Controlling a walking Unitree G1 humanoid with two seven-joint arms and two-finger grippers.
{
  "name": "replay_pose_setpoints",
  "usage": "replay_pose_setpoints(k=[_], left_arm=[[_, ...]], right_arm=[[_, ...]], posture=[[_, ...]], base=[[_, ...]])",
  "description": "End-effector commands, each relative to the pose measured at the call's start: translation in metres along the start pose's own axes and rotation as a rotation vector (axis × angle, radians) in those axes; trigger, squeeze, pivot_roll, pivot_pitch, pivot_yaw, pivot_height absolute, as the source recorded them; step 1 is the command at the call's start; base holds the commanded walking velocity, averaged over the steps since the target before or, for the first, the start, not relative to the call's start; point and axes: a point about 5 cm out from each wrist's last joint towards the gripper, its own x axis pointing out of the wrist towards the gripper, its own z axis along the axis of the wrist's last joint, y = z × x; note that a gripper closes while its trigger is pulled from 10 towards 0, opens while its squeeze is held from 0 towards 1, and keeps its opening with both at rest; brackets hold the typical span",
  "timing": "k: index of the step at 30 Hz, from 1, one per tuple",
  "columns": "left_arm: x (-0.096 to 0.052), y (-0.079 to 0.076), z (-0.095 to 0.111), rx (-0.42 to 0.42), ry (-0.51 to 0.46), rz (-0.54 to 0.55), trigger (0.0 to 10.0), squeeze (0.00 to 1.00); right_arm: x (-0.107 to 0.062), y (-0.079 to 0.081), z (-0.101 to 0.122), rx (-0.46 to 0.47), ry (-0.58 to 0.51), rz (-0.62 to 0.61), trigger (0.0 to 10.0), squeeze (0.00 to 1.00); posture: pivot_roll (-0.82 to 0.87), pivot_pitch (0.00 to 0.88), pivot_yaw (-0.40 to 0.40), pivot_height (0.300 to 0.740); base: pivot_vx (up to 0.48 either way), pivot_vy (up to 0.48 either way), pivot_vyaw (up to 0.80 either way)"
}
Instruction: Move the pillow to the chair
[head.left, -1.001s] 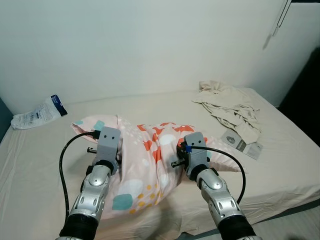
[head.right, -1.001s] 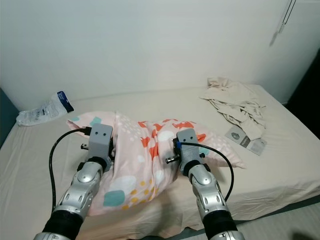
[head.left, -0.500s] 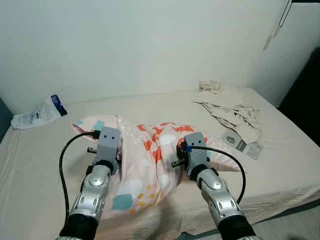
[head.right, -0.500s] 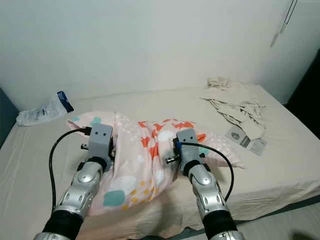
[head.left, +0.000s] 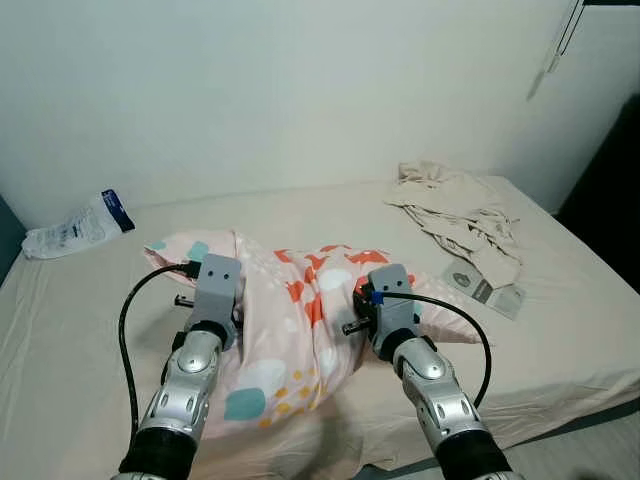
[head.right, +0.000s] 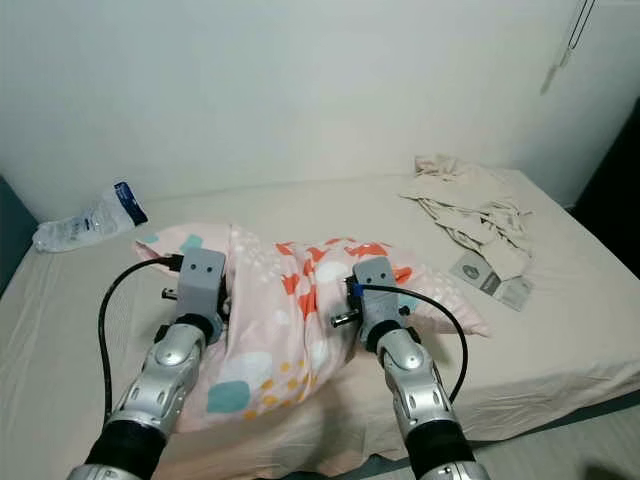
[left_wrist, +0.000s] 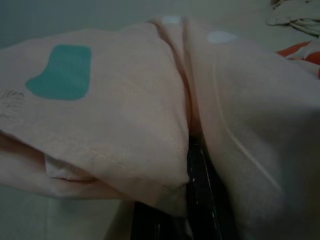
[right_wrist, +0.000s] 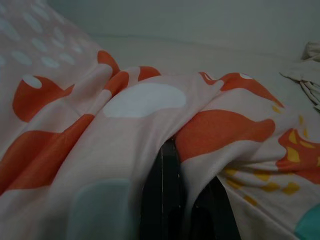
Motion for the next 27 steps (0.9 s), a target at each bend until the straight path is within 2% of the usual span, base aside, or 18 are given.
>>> replay_pose_setpoints(k=[1,8,19,22,27], left_arm=[[0.0026,-0.0143,0.0059,0.023,-0.032,-0.069,10.0,0.0],[0.0032,-0.0143,0.0051,0.031,-0.027,-0.077,10.0,0.0],[0.0045,-0.0163,0.0057,0.036,-0.032,-0.076,10.0,0.0],[0.004,-0.0162,0.0048,0.036,-0.031,-0.073,10.0,0.0],[0.0036,-0.014,0.0033,0.034,-0.027,-0.061,10.0,0.0]], right_arm=[[0.0059,0.0115,0.0207,-0.015,-0.099,0.05,10.0,0.0],[0.005,0.0084,0.0202,-0.01,-0.101,0.029,10.0,0.0],[0.0041,0.0071,0.0171,0.01,-0.085,0.025,10.0,0.0],[0.0048,0.0065,0.0165,0.034,-0.076,0.029,10.0,0.0],[0.0059,0.0075,0.0173,0.013,-0.079,0.036,10.0,0.0]], posture=[[-0.04,0.033,-0.018,0.74],[-0.05,0.023,0.001,0.74],[-0.04,0.03,-0.012,0.74],[-0.04,0.029,-0.019,0.74],[-0.04,0.03,-0.021,0.74]], base=[[0.0,0.0,0.0],[0.0,0.0,0.0],[0.0,0.0,0.0],[0.0,0.0,-0.8],[0.0,0.0,-0.8]])
